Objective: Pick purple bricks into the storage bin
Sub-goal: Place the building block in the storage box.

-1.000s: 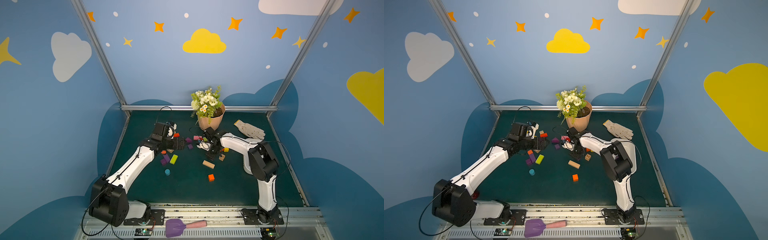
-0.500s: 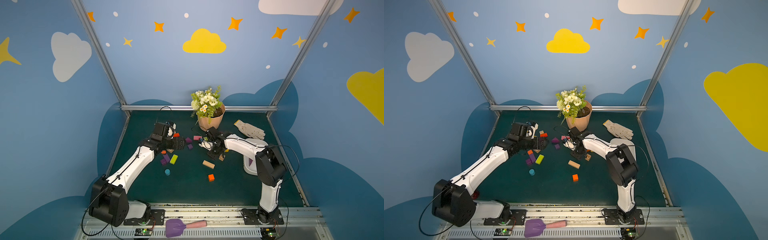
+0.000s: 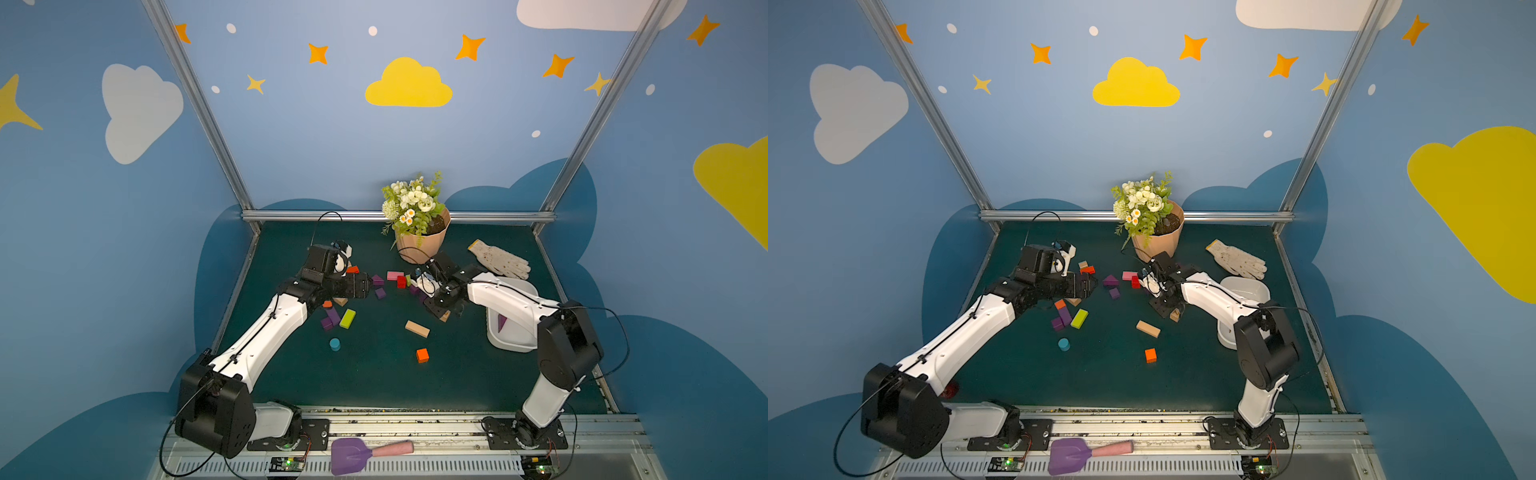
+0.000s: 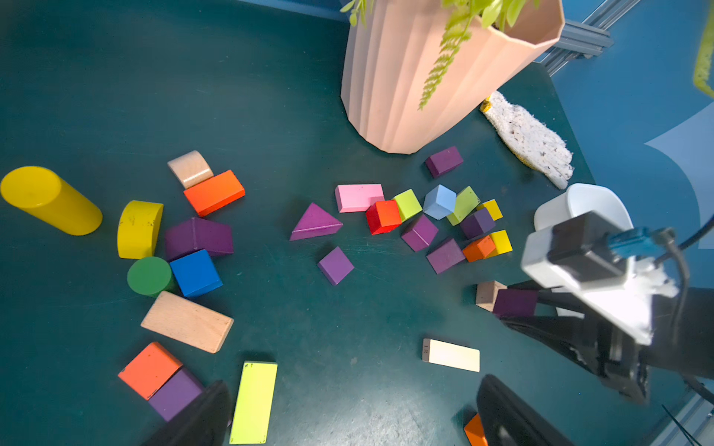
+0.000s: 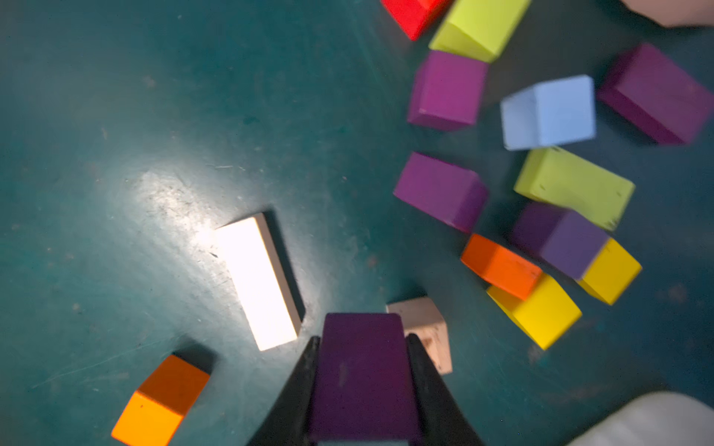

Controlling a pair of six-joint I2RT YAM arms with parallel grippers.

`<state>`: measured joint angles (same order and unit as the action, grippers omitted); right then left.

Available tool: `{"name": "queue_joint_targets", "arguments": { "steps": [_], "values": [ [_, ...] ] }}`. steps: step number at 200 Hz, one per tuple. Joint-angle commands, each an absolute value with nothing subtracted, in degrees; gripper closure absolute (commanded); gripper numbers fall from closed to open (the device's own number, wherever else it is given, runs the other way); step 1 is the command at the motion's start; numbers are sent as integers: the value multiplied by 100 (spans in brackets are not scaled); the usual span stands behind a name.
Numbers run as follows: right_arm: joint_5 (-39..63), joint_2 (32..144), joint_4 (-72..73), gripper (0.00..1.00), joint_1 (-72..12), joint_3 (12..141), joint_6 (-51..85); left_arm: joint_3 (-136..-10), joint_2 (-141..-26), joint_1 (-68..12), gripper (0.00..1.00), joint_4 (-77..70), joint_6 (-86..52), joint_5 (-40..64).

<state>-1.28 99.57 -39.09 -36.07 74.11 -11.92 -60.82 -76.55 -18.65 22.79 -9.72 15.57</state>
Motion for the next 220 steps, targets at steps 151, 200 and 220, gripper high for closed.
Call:
{"name": "queue_joint_targets", "arguments": {
  "steps": [151, 200, 220],
  "values": [
    [-841, 8379, -3401, 70, -1748, 6554, 808, -5915, -7684, -2490, 0, 2209, -780, 1551],
    [-1094, 8144, -3341, 70, -1322, 6252, 1296, -5970, -7773, -2592, 0, 2293, -735, 1528],
    [-1138, 8082, -3314, 70, -1158, 6164, 1494, -5961, -7762, -2619, 0, 2294, -709, 1496]
  ]
}}
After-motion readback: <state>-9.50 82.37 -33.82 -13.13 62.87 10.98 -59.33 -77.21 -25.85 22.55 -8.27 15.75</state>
